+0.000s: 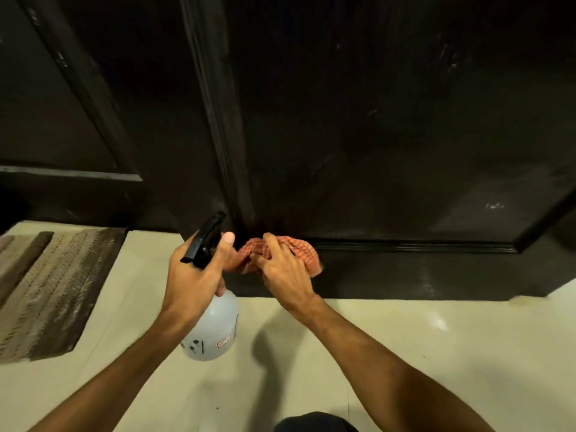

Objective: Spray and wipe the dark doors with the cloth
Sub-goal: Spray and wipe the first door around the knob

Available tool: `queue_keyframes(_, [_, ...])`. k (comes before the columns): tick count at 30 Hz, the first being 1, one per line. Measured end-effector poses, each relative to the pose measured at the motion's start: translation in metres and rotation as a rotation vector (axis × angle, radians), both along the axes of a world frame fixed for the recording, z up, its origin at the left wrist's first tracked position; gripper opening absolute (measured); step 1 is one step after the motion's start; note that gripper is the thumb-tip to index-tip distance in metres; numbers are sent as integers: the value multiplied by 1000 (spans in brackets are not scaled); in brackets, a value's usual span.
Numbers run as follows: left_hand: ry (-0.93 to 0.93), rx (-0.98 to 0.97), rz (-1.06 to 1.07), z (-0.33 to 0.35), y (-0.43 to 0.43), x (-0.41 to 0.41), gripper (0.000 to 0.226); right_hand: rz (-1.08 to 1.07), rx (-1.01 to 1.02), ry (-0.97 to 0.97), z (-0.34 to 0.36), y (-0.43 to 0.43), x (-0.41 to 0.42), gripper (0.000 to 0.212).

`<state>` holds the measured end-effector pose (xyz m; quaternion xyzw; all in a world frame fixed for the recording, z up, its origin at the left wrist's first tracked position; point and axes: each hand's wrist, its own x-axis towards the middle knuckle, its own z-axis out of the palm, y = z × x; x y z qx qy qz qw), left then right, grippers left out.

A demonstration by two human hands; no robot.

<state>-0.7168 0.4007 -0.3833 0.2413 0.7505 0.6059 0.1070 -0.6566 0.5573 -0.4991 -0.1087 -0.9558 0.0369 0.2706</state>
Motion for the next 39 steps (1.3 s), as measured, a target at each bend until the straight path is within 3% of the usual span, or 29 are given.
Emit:
queue_keyframes(3, [-7, 16, 16, 4, -2, -6, 35, -74, 76, 280, 31, -5, -21, 32])
queue_keyframes(5, [-14, 25, 34, 1, -7, -12, 35, -89, 88, 387, 40, -10, -36, 40])
queue_keyframes(8, [-31, 5, 36, -12, -18, -8, 35, -26, 92, 205, 2, -20, -27, 45])
queue_keyframes(10, [-57, 3, 13, -11, -20, -6, 33, -61, -38, 91, -16, -9, -3, 46])
queue_keyframes(11, [-63, -1, 4, -8, -18, -5, 33, -107, -117, 130, -12, 2, 10, 45])
queue_keyframes(12, [-62, -3, -3, -5, -14, -5, 32, -160, -192, 215, -1, 15, 21, 41])
queue_keyframes(15, [-51, 3, -46, -1, 1, 1, 30, -411, -380, 781, 27, 50, 45, 39])
queue_keyframes(16, [-47, 7, -62, -1, 5, 5, 30, -505, -418, 872, 27, 52, 44, 40])
queue_keyframes(18, [-40, 9, -77, -5, 11, 13, 31, -511, -330, 775, 21, 34, 25, 46])
queue_keyframes(20, [-41, -5, -91, -6, 19, 24, 33, -306, -230, 471, 3, 11, 14, 57])
queue_keyframes(22, [-42, -25, -145, -4, 38, 41, 30, -213, -146, 350, -1, 29, 36, 62])
queue_keyframes(24, [-40, -33, -193, -2, 53, 54, 32, -362, -243, 515, 13, 64, 64, 58])
queue_keyframes(26, [-32, -28, -236, 0, 68, 68, 31, -683, -540, 835, 27, 88, 93, 53])
queue_keyframes(27, [-25, -25, -241, -1, 72, 72, 30, -799, -608, 888, 33, 89, 96, 50])
queue_keyframes(28, [-21, -29, -243, -2, 76, 76, 29, -785, -626, 828, 36, 81, 94, 47])
queue_keyframes(30, [-28, -34, -254, -3, 82, 85, 30, -437, -698, 554, 27, 57, 85, 43])
queue_keyframes(32, [-43, -27, -284, -3, 93, 98, 34, -276, -543, 390, 14, 56, 97, 41])
queue_keyframes(34, [-51, -36, -322, 0, 106, 112, 33, -342, -388, 481, 19, 83, 130, 36])
queue_keyframes(35, [-37, -40, -350, 3, 112, 118, 30, -452, -378, 596, 22, 102, 145, 48])
queue_keyframes(37, [-4, -39, -383, 7, 124, 127, 25, -770, -533, 956, 28, 147, 178, 68])
queue_keyframes(39, [28, -48, -397, 9, 132, 132, 26, -965, -730, 1156, 33, 170, 191, 65])
